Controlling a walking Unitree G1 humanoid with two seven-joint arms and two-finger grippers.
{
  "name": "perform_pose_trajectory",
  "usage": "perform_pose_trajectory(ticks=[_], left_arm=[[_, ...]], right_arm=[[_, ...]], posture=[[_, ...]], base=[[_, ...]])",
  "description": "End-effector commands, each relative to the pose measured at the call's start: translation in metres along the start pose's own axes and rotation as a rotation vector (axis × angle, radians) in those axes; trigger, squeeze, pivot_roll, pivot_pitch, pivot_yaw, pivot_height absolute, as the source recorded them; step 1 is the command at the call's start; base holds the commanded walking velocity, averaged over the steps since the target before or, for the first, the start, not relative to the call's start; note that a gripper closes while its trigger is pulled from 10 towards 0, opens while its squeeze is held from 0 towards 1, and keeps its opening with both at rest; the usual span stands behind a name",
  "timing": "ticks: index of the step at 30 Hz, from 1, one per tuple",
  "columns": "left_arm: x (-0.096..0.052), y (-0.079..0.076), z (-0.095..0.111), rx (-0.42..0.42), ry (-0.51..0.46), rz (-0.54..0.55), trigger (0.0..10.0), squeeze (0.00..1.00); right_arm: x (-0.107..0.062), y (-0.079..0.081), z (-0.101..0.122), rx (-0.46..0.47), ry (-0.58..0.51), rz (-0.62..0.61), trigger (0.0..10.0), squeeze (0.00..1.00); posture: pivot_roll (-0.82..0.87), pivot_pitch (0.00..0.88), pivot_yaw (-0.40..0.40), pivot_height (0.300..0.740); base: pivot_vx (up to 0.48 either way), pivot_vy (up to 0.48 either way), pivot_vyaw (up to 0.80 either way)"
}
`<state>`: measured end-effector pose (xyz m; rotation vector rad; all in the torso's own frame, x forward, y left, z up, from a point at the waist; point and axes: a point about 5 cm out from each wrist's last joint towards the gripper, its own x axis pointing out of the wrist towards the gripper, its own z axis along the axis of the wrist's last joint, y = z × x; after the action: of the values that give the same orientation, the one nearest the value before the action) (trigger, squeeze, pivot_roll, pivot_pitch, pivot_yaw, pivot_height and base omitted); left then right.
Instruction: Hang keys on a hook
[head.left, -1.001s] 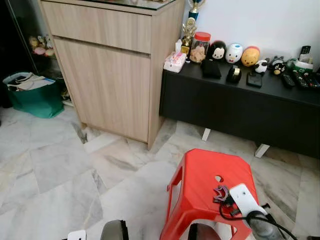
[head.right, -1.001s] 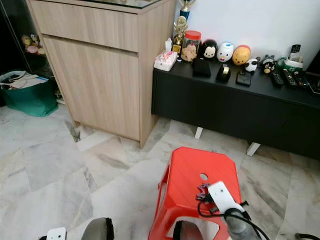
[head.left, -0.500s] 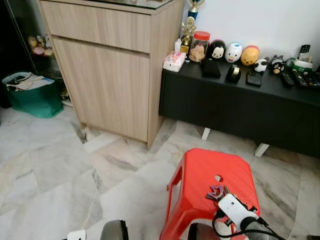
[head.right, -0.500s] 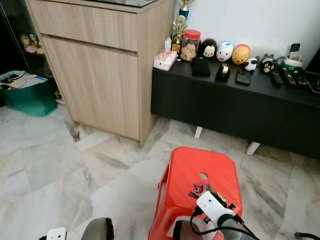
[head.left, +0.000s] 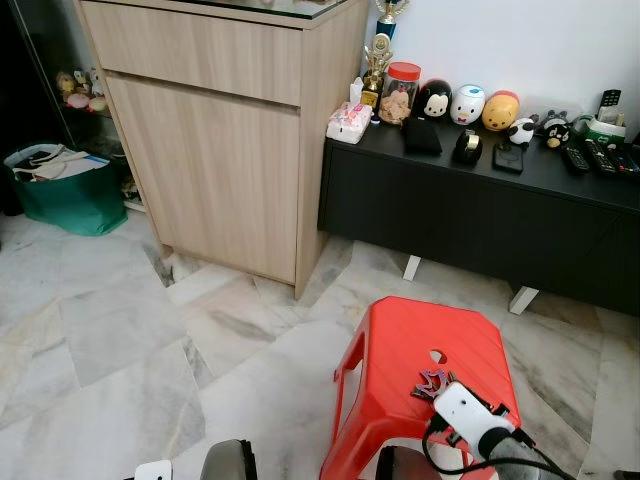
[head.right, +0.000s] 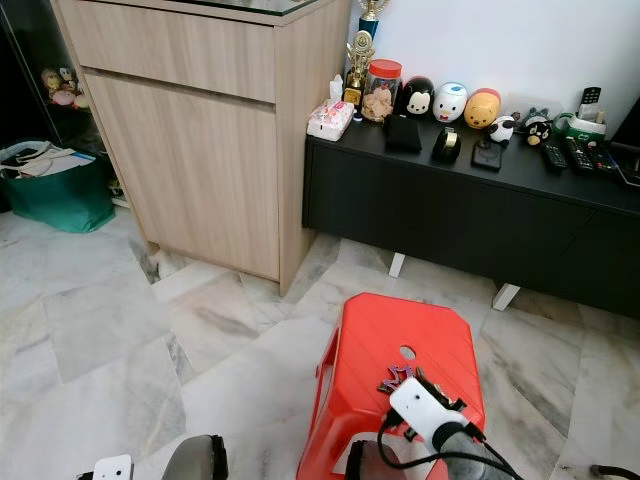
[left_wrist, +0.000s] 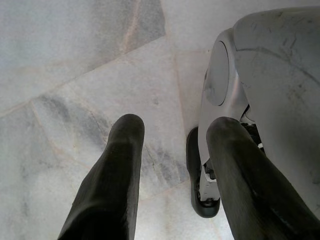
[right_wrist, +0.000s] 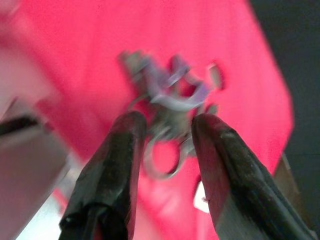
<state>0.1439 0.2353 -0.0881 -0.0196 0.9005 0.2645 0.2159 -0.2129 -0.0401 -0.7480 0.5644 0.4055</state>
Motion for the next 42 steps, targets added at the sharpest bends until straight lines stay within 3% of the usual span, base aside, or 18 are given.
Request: perform_pose_trajectory(ticks=[1, 23, 32, 39, 41, 42], left_arm=[[0.001, -0.014, 0.000, -0.008, 0.009, -0.045, 10.0, 0.00], [0.000, -0.014, -0.001, 0.006, 0.011, -0.050, 10.0, 0.00], [0.000, -0.014, -0.003, 0.009, 0.016, -0.051, 10.0, 0.00], [0.000, -0.013, -0.003, 0.010, 0.020, -0.050, 10.0, 0.00], [0.000, -0.013, -0.004, 0.010, 0.021, -0.049, 10.0, 0.00], [0.000, -0.013, -0.004, 0.010, 0.021, -0.049, 10.0, 0.00]], right_arm=[[-0.002, -0.001, -0.005, -0.024, 0.031, 0.018, 10.0, 0.00], [0.006, -0.002, -0.004, -0.028, 0.099, 0.012, 10.0, 0.00], [0.009, 0.007, -0.004, -0.024, 0.126, 0.053, 10.0, 0.00], [0.012, 0.008, -0.003, 0.031, 0.151, 0.064, 10.0, 0.00], [0.012, 0.008, -0.005, 0.128, 0.176, 0.059, 10.0, 0.00], [0.012, 0.008, -0.005, 0.128, 0.176, 0.059, 10.0, 0.00]], posture=[[0.06, 0.000, -0.115, 0.590], [0.06, 0.000, -0.111, 0.590], [0.06, 0.000, -0.112, 0.590], [0.07, 0.000, -0.110, 0.590], [0.07, 0.000, -0.109, 0.590], [0.07, 0.000, -0.109, 0.590]], base=[[0.000, 0.000, 0.00], [0.000, 0.000, 0.00], [0.000, 0.000, 0.00], [0.000, 0.000, 0.00], [0.000, 0.000, 0.00], [0.000, 0.000, 0.00]])
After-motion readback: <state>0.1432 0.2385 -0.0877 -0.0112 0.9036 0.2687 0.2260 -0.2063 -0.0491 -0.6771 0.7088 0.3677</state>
